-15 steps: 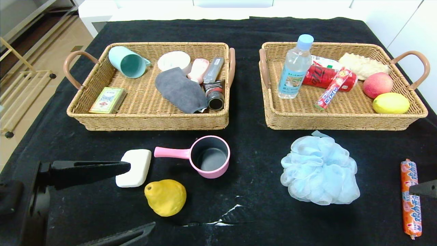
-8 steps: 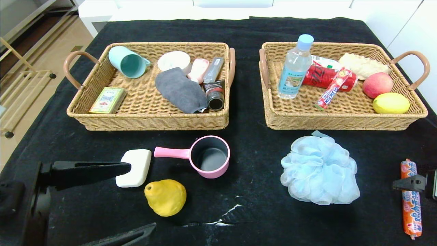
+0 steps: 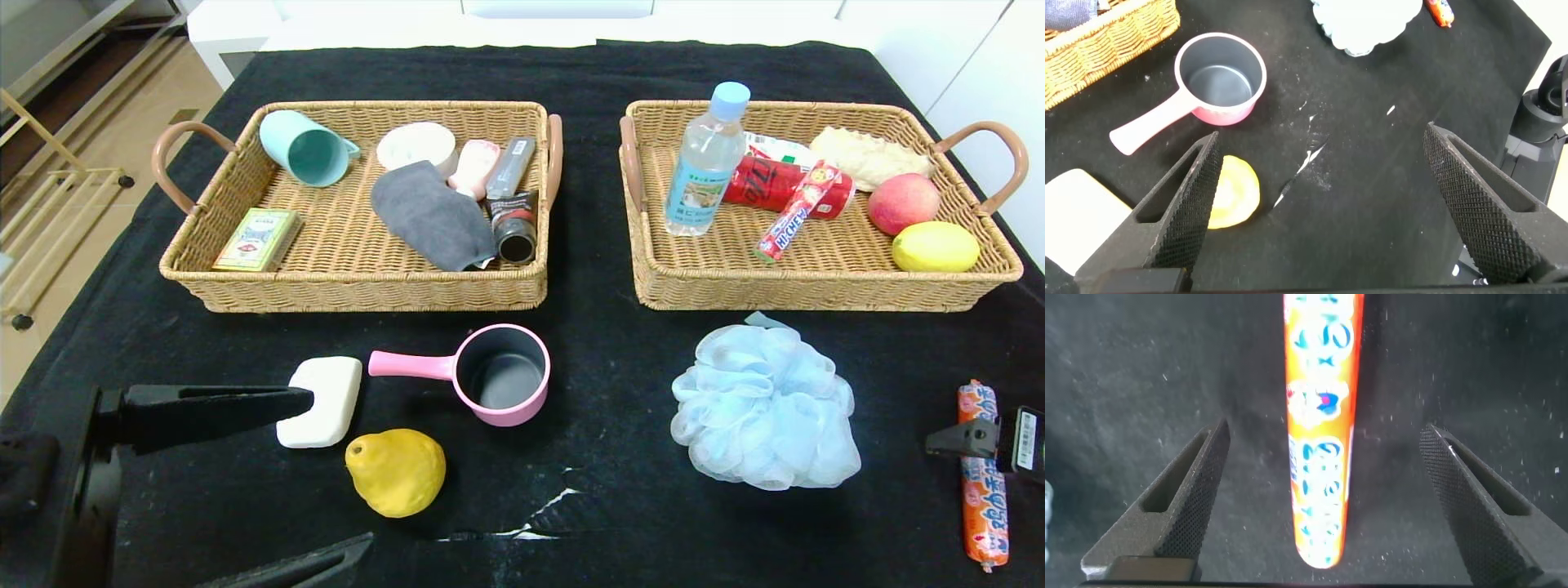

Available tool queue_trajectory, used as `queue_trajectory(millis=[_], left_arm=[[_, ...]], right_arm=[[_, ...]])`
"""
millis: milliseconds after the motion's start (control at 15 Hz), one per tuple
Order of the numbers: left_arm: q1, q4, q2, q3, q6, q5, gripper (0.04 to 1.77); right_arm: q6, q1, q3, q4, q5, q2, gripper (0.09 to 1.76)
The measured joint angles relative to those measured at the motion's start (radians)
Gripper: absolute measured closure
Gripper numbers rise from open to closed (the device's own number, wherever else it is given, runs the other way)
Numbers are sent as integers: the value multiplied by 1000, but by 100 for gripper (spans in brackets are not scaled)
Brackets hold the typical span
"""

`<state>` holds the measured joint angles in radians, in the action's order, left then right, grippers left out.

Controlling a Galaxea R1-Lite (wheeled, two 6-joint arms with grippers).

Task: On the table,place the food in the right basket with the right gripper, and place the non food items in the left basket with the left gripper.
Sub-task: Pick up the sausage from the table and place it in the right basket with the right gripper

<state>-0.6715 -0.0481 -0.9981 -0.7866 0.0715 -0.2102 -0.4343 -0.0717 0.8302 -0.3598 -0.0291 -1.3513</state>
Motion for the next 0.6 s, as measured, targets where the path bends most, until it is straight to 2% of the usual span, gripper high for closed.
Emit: queue_trajectory(millis=[133,333,600], left_arm=[[0,0,0,0,0,0,5],[0,0,0,0,0,0,5],[0,0,0,0,1,0,5]], right_arm=[[0,0,-3,11,2,-5,18],[0,0,-3,11,2,-10,68],[0,1,-3,11,1,-21,115]])
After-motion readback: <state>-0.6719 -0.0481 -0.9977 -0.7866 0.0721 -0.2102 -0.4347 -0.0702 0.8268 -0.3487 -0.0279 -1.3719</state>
